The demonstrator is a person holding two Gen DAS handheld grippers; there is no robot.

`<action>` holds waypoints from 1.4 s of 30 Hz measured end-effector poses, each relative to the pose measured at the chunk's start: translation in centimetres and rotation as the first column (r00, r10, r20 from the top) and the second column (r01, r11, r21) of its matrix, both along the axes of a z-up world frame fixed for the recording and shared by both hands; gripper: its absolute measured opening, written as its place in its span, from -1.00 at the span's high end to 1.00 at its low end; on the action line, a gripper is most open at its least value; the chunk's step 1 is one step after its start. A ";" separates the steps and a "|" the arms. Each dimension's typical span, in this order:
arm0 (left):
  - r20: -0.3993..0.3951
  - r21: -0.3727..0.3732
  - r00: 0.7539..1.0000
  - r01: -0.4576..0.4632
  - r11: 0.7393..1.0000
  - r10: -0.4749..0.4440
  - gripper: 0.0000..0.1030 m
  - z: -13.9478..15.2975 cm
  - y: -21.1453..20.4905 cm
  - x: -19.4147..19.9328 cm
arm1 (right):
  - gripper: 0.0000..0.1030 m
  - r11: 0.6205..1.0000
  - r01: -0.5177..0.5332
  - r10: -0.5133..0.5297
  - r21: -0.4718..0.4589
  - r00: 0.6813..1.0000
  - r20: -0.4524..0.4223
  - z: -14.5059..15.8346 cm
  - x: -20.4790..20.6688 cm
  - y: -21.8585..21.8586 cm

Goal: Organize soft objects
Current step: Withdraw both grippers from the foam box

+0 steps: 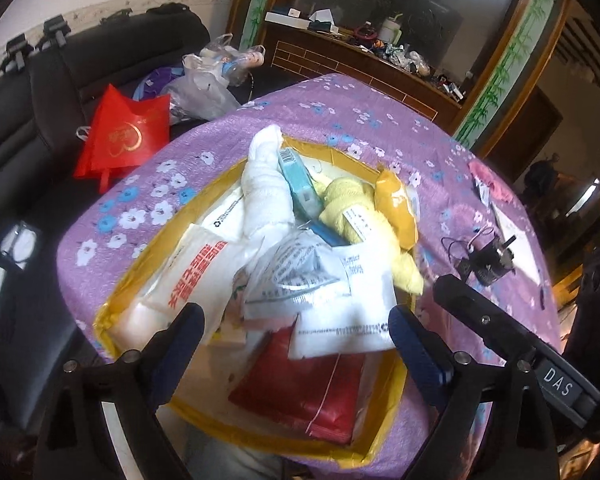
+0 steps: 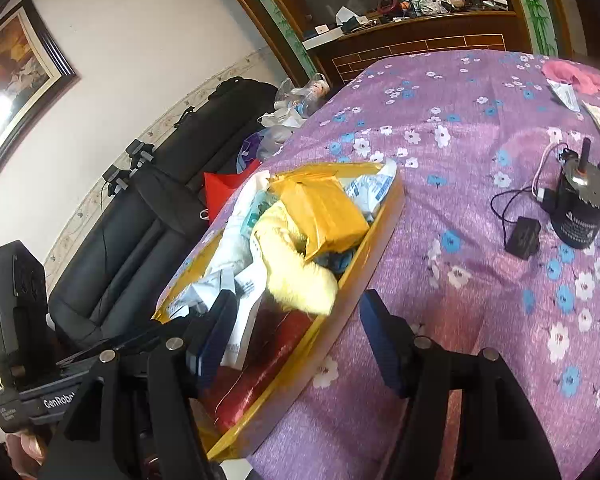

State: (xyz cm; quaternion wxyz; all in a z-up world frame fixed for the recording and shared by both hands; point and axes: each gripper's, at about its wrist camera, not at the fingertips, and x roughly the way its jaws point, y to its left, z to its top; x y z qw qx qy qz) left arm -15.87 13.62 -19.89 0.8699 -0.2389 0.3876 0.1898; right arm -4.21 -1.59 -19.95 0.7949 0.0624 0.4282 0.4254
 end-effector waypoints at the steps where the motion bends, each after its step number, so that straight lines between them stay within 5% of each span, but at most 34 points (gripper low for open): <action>1: -0.002 0.015 1.000 -0.006 1.000 0.006 -0.85 0.2 -0.3 -0.3 | -0.23 1.000 0.000 0.000 0.001 1.000 -0.002 0.0 -0.1 -0.1; 14: 0.001 0.142 1.000 -0.031 0.989 0.031 -0.85 1.7 -2.2 -2.6 | -0.25 1.000 -0.004 0.004 0.020 1.000 -0.002 0.6 -2.1 -1.4; 42: 0.007 0.190 0.999 -0.054 0.980 0.053 -0.85 1.5 -1.5 -2.9 | -0.41 0.999 0.033 -0.033 0.008 0.999 0.020 1.5 -2.5 -1.3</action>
